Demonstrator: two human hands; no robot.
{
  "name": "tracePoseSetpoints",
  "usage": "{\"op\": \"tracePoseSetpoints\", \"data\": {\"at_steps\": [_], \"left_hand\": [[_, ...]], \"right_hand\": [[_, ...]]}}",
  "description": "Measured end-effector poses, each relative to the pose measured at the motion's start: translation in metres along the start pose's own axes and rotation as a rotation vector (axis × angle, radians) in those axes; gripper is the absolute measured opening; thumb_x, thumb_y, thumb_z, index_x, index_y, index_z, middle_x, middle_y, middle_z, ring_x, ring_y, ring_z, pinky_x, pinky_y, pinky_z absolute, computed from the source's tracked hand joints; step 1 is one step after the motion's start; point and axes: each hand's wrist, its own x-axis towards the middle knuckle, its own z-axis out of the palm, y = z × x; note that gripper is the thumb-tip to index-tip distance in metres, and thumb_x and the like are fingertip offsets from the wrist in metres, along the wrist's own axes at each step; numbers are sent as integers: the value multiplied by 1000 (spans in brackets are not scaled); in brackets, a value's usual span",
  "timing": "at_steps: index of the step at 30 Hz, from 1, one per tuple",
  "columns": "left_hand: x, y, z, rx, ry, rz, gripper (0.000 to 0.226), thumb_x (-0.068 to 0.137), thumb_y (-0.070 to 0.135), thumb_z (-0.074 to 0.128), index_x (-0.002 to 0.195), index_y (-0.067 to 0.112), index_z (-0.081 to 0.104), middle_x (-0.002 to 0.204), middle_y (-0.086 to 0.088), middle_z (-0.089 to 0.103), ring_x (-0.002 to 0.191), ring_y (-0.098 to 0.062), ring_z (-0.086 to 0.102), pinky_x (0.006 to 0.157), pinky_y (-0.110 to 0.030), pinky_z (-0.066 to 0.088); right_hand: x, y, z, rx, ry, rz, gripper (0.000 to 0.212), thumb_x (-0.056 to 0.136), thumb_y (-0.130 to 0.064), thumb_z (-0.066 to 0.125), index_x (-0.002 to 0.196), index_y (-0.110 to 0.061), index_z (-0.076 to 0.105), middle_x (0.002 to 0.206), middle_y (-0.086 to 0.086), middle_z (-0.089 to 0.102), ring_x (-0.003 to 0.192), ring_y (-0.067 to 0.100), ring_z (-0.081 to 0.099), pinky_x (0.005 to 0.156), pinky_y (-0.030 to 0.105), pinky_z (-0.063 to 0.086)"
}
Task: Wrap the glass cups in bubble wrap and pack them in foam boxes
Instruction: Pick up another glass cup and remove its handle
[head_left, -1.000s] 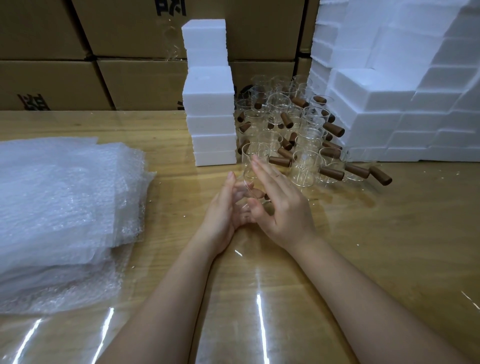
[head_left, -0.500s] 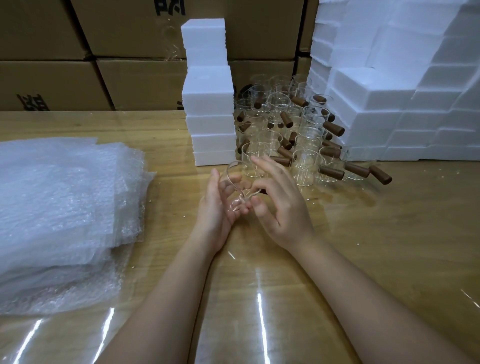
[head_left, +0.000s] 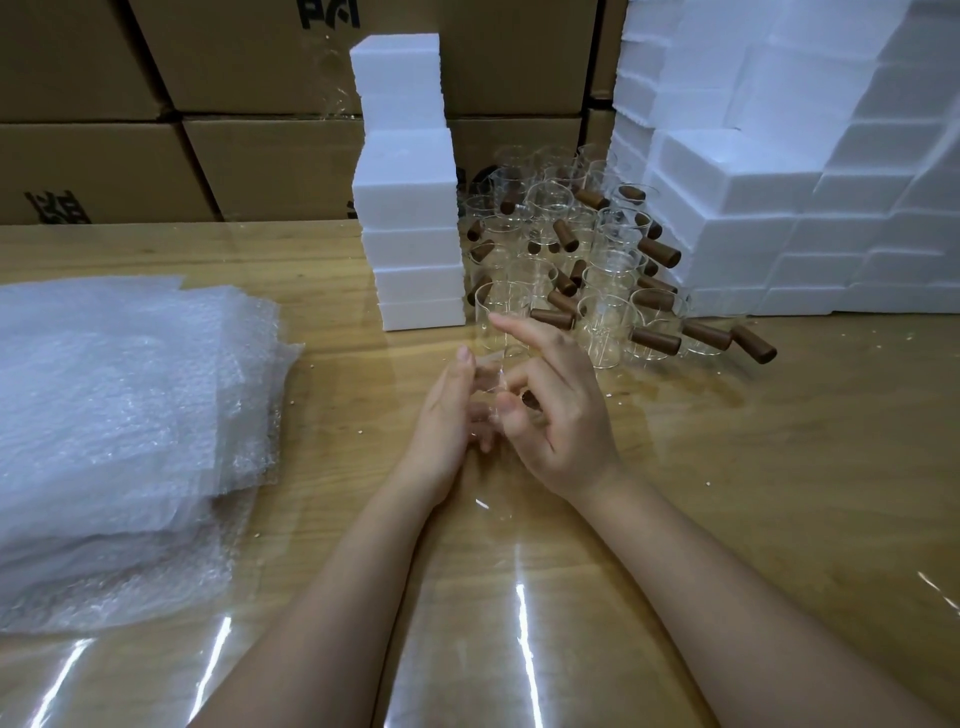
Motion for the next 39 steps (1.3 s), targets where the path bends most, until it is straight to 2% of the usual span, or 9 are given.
{"op": "tracePoseSetpoints", "data": {"at_steps": [6,10,13,18,26,32,34,36,39], "left_hand": [[-3,1,-1,12,-78,-28,47,85,58,33,78,28,69,60,5,62,41,-9,47,40,-16,32],[-2,3,-7,-181,-136,-21,45,86,51,39,87,14,63,62,1,56,44,-9,43,38,-14,26],[0,2,-8,-240,-148,34,42,88,46,40,93,8,59,67,-4,57,51,-12,50,51,-30,18],[0,-1,-7,-123,-9,-39,38,88,50,44,87,24,71,72,2,65,63,-11,64,53,-22,49],[3,0,-10,-145,-56,-22,48,104,36,31,88,19,73,73,-7,58,62,-12,56,52,-18,46],[5,-1,-12,-388,-38,-25,28,101,18,37,102,1,60,81,-9,69,71,-12,65,62,-21,54],[4,2,-14,-482,-55,-4,24,96,8,43,108,0,61,99,-9,72,89,-16,68,82,-27,56],[4,5,-15,-541,-76,-7,30,89,6,47,115,-1,60,120,-15,65,108,-24,63,102,-37,46],[1,5,-12,-563,-145,-75,41,90,9,45,128,-6,50,118,-19,63,108,-25,62,101,-35,45]], "right_hand": [[0,-1,3,110,15,140,36,92,-23,41,77,-1,66,101,5,68,98,16,62,83,44,47],[-4,-9,8,186,-17,152,22,86,-27,51,87,-5,50,107,9,63,94,19,62,77,38,50],[-6,-12,11,213,-31,130,34,80,-30,59,102,-14,39,119,15,59,100,23,61,83,26,49],[-2,-6,9,-30,-153,21,52,81,-22,61,127,-1,51,126,18,54,117,29,50,108,32,34],[-3,-1,14,-247,-183,-86,48,82,-20,65,123,4,57,121,17,59,114,34,53,108,38,36],[-5,-2,14,-297,-207,-35,50,81,-23,67,122,3,58,119,17,59,109,36,55,102,41,41],[-6,-3,15,-289,-205,19,51,80,-25,67,121,3,58,117,19,59,107,35,54,99,41,42],[-6,-2,15,-250,-167,64,48,82,-27,65,120,2,57,116,19,57,107,31,51,98,42,42],[-5,0,14,-219,-81,73,43,86,-29,62,118,-3,52,114,19,57,105,32,51,96,45,43]]}}
